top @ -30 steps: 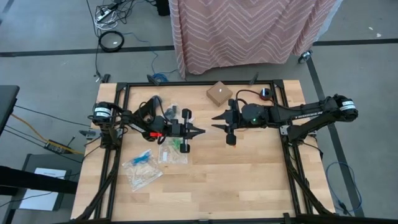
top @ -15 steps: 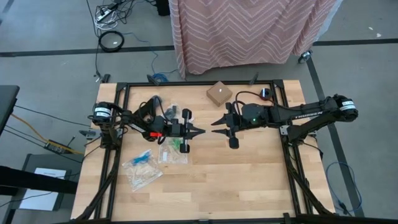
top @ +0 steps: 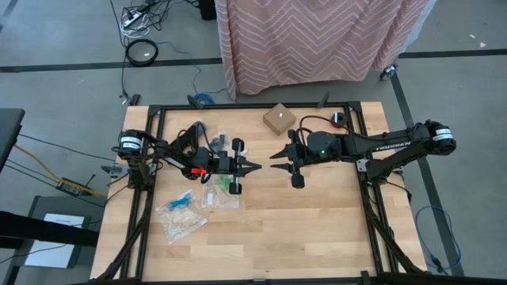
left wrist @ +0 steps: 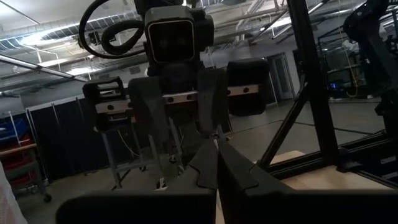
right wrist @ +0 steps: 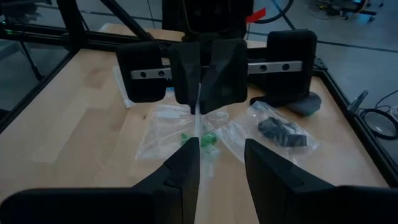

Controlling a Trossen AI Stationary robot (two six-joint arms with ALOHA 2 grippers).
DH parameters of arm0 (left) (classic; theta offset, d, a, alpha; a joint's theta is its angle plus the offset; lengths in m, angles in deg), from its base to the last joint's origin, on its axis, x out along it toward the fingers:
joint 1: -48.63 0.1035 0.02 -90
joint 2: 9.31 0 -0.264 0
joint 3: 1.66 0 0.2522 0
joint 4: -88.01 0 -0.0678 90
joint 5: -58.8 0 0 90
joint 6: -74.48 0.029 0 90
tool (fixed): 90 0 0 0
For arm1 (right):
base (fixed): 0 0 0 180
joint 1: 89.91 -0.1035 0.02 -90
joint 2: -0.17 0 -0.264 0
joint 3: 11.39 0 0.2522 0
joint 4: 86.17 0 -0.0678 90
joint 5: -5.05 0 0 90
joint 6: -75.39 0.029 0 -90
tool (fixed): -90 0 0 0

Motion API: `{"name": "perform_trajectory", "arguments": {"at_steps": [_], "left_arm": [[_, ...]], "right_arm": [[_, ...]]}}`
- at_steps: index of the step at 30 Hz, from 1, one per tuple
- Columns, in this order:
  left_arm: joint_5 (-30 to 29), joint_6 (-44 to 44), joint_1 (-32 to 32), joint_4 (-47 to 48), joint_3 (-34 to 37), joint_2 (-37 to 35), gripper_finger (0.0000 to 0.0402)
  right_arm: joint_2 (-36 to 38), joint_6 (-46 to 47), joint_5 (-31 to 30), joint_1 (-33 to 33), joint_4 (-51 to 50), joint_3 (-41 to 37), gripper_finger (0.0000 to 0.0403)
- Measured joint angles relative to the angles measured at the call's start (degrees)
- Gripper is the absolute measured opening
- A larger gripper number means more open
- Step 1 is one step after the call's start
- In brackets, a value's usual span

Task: Sort rubber bands
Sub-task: Open the transparent zip bag

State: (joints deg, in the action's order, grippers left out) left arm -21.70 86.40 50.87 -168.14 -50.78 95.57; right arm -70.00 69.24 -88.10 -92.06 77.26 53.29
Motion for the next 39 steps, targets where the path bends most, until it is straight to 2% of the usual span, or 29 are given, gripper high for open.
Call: {"name": "perform_trajectory", "arguments": {"at_steps": [15, 21, 25, 33, 39], "left_arm": [[0.0, -0.2, 0.0, 0.0, -0.1, 0.0, 0.0005], [0.0, -0.6, 0.0, 0.0, -0.1, 0.0, 0.0005], [0.2, -0.7, 0.0, -0.2, -0.1, 0.0, 0.0005], [0.2, -0.9, 0.0, -0.2, -0.1, 0.0, 0.0005], [0.2, -1.8, 0.0, -0.1, -0.1, 0.0, 0.0005]], "right_arm": [[0.0, 0.0, -0.3, 0.1, -2.0, 0.0, 0.0112], [0.0, 0.9, -5.1, 0.1, -2.1, -1.6, 0.0112], [-0.1, 1.0, -5.8, 0.1, -2.0, -2.7, 0.0112], [-0.1, -1.7, -5.9, 0.1, 6.0, -2.9, 0.0112], [-0.1, -3.6, -5.8, 0.5, 5.2, -2.9, 0.0112]]}}
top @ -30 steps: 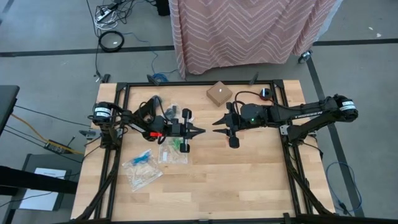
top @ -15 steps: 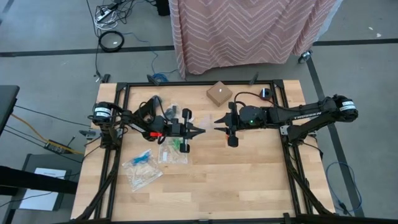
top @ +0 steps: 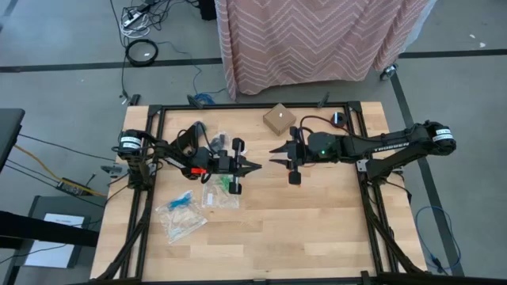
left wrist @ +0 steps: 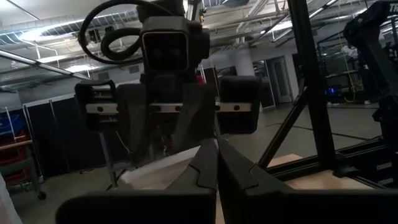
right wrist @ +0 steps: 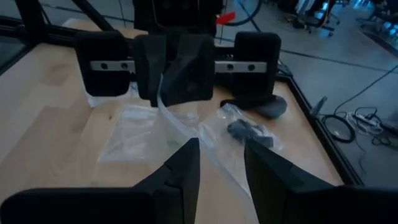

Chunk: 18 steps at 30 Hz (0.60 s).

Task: Sort rubber bands
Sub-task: Open the transparent zip bag

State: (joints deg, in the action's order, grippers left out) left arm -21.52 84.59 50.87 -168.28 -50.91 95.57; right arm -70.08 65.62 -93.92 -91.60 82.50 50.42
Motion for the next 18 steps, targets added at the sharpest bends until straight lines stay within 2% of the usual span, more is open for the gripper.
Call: {"name": "perform_trajectory", "arguments": {"at_steps": [6, 11, 18], "left_arm": [[0.0, 0.0, 0.0, 0.0, 0.0, 0.0, 0.0005], [0.0, -0.2, 0.0, 0.1, 0.0, 0.0, 0.0005], [0.3, 0.0, -0.1, 1.1, 0.0, 0.0, 0.0005]], "right_arm": [[0.0, 1.3, -1.9, 0.0, -5.3, 0.0, 0.0112], [0.0, -0.3, -2.8, 0.0, -4.9, 0.0, 0.0112], [0.0, -6.1, 1.0, -1.5, 3.3, 0.0, 0.0112]]}}
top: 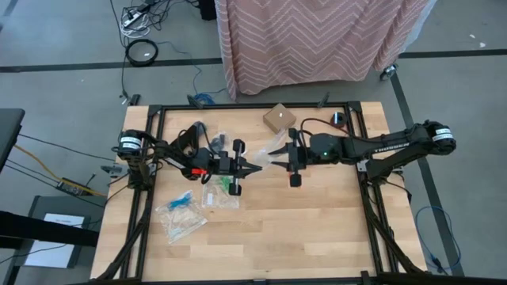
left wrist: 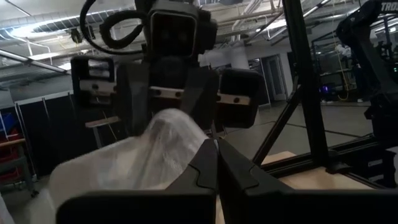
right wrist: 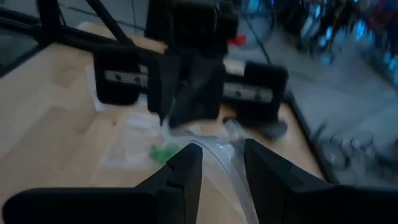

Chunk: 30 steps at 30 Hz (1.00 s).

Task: Sort rubber bands
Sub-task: Open the transparent zip bag

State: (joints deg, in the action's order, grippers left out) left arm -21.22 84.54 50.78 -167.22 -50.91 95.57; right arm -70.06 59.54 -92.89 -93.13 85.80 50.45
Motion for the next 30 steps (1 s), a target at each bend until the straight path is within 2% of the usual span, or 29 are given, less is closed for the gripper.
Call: {"name": "perform_trajectory", "arguments": {"at_steps": [7, 11, 15, 17, 19, 22, 23, 26, 30], "left_arm": [[-0.3, 0.0, 0.0, 0.1, 0.0, 0.0, 0.0005], [-0.3, 0.0, 0.0, 0.3, 0.0, 0.0, 0.0005], [-0.3, 0.1, 0.0, 0.3, 0.0, 0.0, 0.0005], [-0.3, 0.1, 0.0, 0.3, 0.0, 0.0, 0.0005], [-0.3, 0.1, 0.0, 0.3, 0.0, 0.0, 0.0006], [-0.3, 0.0, 0.0, 0.3, 0.0, 0.0, 0.0006], [-0.3, 0.0, 0.0, 0.3, 0.0, 0.0, 0.0006], [-0.3, -0.1, 0.0, 0.4, 0.0, 0.0, 0.0006], [-0.6, -0.2, 0.1, 0.1, 0.0, 0.0, 0.0006]], "right_arm": [[0.0, -3.2, -1.0, 0.4, 0.1, 0.0, 0.0112], [0.0, 0.4, -1.1, 0.4, -3.6, 0.0, 0.0112], [0.0, 7.0, -0.1, -0.1, -12.0, 0.0, 0.0112], [0.0, 10.7, 3.2, -0.5, -15.9, 0.0, 0.0112], [0.0, 12.6, 9.0, -1.0, -16.6, 0.0, 0.0112], [0.0, 13.2, 18.5, -1.6, -12.3, 0.0, 0.0112], [0.1, 12.5, 19.8, -1.8, -10.1, 0.0, 0.0112], [0.8, 8.4, 17.8, -1.7, -5.5, 0.0, 0.0112], [1.2, 2.4, 6.6, -0.6, -4.2, 0.0, 0.0112]]}}
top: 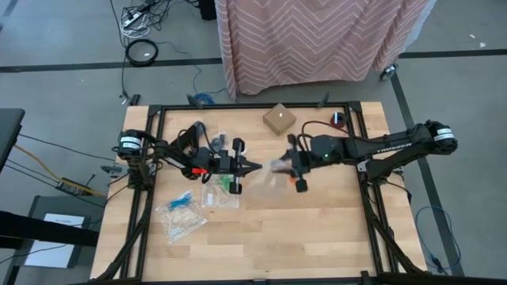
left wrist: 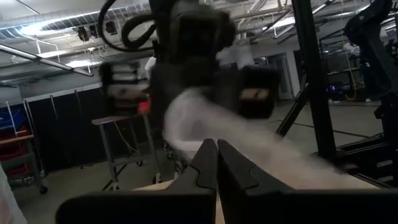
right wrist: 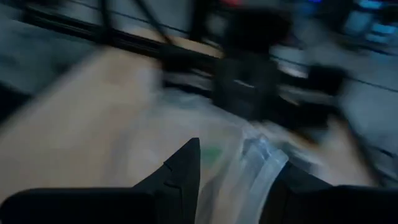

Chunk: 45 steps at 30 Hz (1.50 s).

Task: Sort rubber bands
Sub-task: Open the transparent zip bag

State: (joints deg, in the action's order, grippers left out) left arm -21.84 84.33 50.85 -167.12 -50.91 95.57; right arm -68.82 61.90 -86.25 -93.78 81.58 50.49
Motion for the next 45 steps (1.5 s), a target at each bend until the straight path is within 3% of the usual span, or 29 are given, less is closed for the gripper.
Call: {"name": "perform_trajectory", "arguments": {"at_steps": [3, 11, 15, 18, 21, 27, 32, 40, 45], "left_arm": [[0.0, 0.0, 0.0, 0.0, 0.0, 0.0, 0.0006], [0.3, -0.1, 0.0, -0.1, 0.0, 0.0, 0.0006], [0.4, -0.1, 0.0, -0.3, 0.0, 0.0, 0.0006], [0.4, -0.1, 0.0, -0.3, 0.0, 0.0, 0.0006], [0.4, -0.1, 0.0, -0.3, 0.0, 0.0, 0.0006], [0.3, -0.1, 0.0, -0.3, 0.0, 0.0, 0.0006], [0.3, -0.1, 0.0, -0.3, 0.0, 0.0, 0.0006], [0.3, -0.1, 0.0, -0.3, 0.0, 0.0, 0.0006], [0.3, -0.1, 0.0, -0.1, 0.0, 0.0, 0.0006]], "right_arm": [[0.0, 1.9, -6.3, 1.3, -6.2, 0.0, 0.0112], [0.0, 13.6, -8.0, 4.3, -29.2, 0.0, 0.0112], [1.7, 7.1, -14.9, 4.6, -27.1, 0.4, 0.0112], [4.5, -0.2, -15.4, 4.5, -25.0, 2.9, 0.0112], [8.8, -4.5, -12.0, 4.5, -25.0, 5.3, 0.0112], [18.6, -3.4, 6.9, 4.4, -22.0, 6.4, 0.0112], [19.1, -3.4, 3.7, 4.5, -12.2, 4.4, 0.0112], [4.5, -3.0, 4.7, 5.6, -6.7, 3.4, 0.0112], [0.1, -1.1, 7.1, 5.6, -4.4, 3.3, 0.0112]]}}
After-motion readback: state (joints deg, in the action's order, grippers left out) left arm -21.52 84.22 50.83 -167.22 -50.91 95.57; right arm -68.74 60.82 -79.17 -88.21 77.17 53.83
